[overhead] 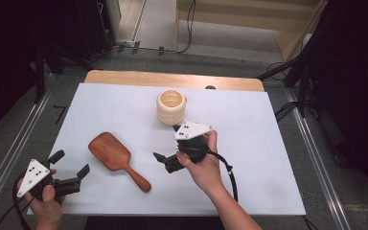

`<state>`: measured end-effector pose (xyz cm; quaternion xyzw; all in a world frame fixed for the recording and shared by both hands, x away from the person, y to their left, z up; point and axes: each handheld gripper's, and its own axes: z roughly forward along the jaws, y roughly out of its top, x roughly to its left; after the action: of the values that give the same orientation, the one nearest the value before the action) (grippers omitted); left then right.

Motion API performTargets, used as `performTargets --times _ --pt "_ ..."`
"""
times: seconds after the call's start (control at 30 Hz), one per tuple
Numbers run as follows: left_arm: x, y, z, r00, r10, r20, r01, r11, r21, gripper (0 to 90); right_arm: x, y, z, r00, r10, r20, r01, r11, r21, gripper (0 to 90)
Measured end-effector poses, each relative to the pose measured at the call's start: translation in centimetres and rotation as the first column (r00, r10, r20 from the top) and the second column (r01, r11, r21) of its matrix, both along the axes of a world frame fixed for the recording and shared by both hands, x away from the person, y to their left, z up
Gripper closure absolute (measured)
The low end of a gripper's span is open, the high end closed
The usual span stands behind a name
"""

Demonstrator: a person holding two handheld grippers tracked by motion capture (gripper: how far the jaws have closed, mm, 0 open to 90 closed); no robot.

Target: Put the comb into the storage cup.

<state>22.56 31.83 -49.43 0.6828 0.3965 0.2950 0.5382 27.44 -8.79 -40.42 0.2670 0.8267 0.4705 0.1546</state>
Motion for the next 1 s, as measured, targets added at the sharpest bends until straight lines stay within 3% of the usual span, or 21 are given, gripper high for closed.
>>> performTargets --times 0.57,1.0 --pt "0.0 -0.1 0.0 1.0 -0.004 0.0 0.004 1.0 0.006 0.0 0.5 3.9 -1.0 0.9971 0.026 -0.071 -0.03 0.997 -0.064 2.9" --pt "0.0 -0.2 0.0 1.0 -0.008 0.0 0.008 0.9999 0.013 0.0 1.3 6.7 -3.2 0.9798 0.045 -0.195 -0.069 0.991 -0.117 3.7"
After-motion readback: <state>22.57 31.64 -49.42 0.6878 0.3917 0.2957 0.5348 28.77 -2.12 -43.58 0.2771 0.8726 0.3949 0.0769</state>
